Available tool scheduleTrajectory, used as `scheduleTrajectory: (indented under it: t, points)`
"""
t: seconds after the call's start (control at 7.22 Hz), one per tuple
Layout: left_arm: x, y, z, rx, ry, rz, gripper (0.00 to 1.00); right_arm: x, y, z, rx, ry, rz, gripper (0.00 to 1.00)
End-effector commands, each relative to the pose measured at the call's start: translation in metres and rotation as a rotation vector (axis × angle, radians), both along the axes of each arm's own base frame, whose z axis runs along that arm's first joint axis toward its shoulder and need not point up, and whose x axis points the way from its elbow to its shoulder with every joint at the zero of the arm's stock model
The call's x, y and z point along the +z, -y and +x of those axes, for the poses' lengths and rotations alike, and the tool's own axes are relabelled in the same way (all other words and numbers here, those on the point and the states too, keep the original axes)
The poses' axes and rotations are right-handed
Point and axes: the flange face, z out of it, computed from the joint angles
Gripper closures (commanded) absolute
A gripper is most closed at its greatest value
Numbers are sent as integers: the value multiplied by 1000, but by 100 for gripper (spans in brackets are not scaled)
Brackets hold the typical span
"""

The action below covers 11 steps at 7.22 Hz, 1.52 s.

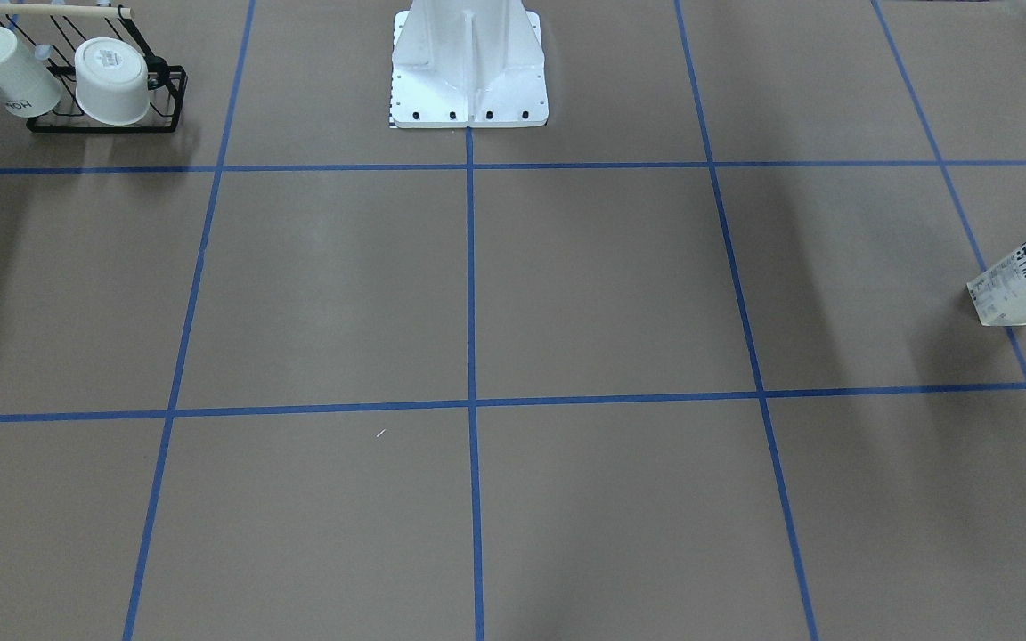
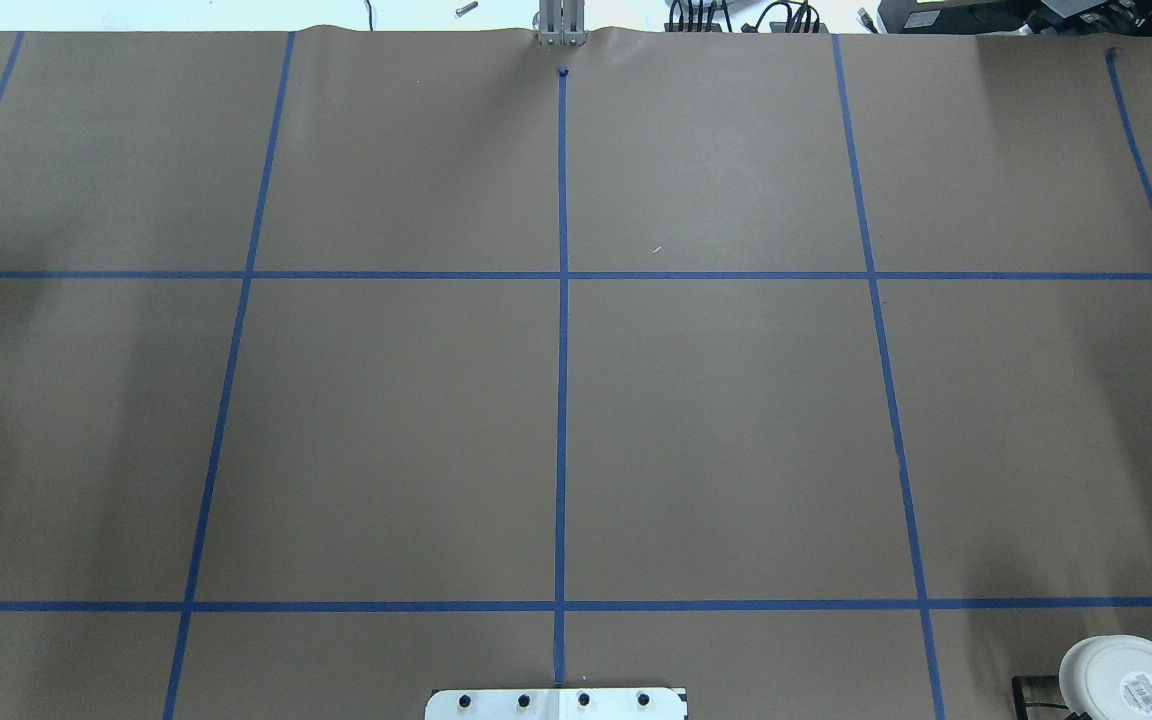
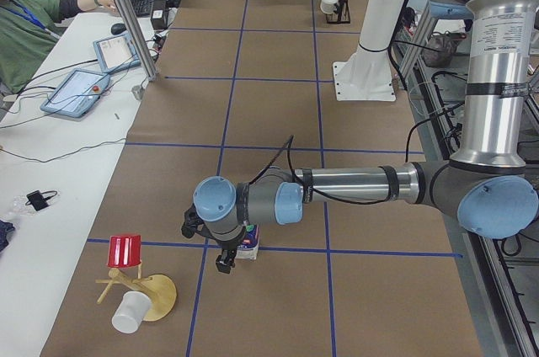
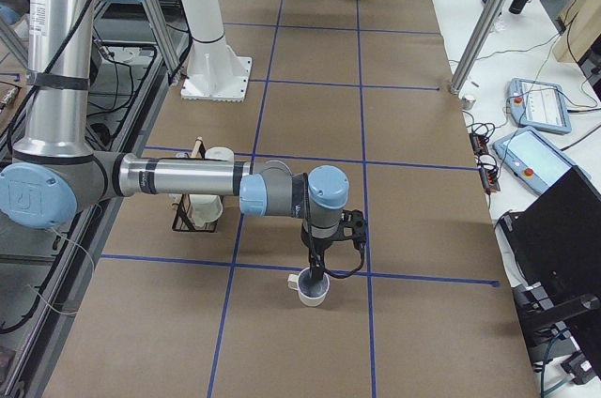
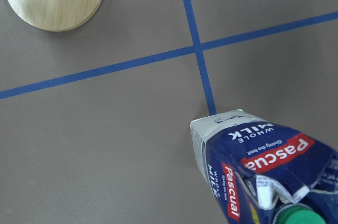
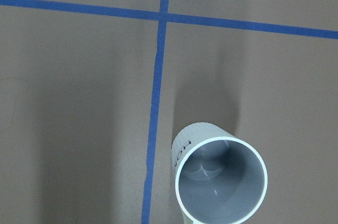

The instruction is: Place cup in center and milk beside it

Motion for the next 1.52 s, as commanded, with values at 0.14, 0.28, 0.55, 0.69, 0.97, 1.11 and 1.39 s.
scheduleTrajectory:
  t: [0.14, 0.28, 0.55, 0.69, 0.97, 1.11, 1.39]
  points:
    - [-16, 2, -1, -1, 3, 32, 1, -5, 2, 0, 0, 0, 11, 0]
    - [-23, 2, -2, -2, 2, 46, 1, -10, 6, -1, -1, 4, 23, 0]
    - [-39, 3, -3, -5, 5, 80, 1, -24, 9, 0, 0, -2, 54, 0]
    - [-39, 3, -3, -5, 3, 80, 1, -24, 8, 1, 0, -3, 53, 0]
    - [-50, 12, -4, -5, 4, 103, 1, -42, 20, -1, -1, 9, 108, 0]
    - [-67, 14, -4, -5, 6, 136, 1, -60, 30, -1, 0, 14, 201, 0]
    - [-87, 19, -8, -12, 12, 221, 1, -75, 37, 5, 17, 17, 374, 0]
